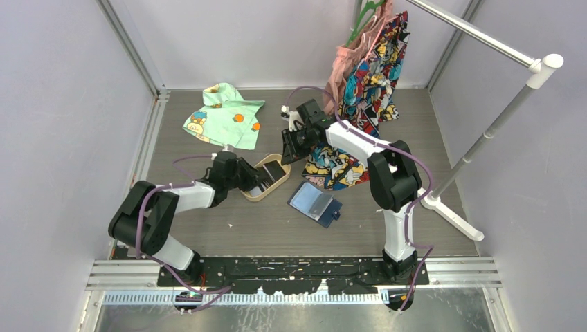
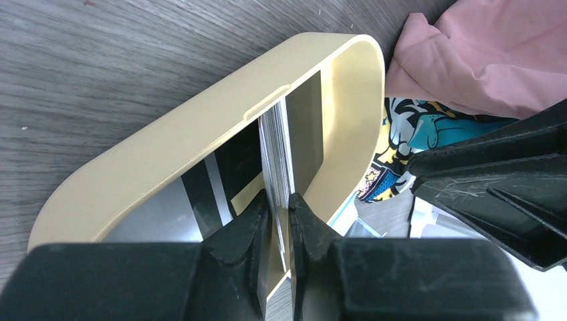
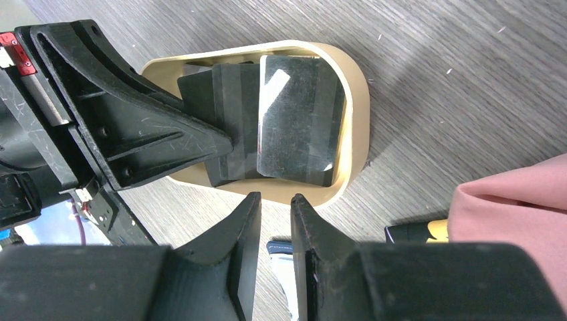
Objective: Put the credit cards into the card holder
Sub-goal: Pick up the credit card from the storage box.
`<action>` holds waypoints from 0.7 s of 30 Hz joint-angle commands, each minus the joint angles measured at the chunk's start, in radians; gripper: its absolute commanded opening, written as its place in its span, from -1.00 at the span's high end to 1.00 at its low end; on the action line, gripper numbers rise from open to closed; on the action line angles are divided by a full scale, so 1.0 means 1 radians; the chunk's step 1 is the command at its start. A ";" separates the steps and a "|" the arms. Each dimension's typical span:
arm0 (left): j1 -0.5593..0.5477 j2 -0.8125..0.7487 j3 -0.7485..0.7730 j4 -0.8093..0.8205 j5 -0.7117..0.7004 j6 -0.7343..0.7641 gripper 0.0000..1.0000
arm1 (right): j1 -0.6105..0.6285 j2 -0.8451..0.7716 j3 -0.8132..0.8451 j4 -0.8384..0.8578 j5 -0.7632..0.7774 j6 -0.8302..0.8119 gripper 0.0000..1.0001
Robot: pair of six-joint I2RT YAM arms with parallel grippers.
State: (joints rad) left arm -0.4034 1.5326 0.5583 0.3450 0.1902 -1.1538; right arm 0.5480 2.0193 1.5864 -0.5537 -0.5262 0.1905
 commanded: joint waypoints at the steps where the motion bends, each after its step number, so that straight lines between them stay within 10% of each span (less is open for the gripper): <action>1: 0.006 -0.054 -0.005 0.002 -0.019 -0.001 0.69 | 0.004 -0.080 0.002 0.023 -0.017 -0.004 0.42; 21: 0.007 -0.136 0.010 -0.161 -0.048 0.045 0.96 | 0.004 -0.090 -0.003 0.024 -0.031 -0.009 0.42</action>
State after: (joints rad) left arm -0.4034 1.4506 0.5468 0.2455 0.1589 -1.1419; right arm 0.5480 2.0022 1.5806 -0.5533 -0.5312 0.1902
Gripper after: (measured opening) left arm 0.024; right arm 0.290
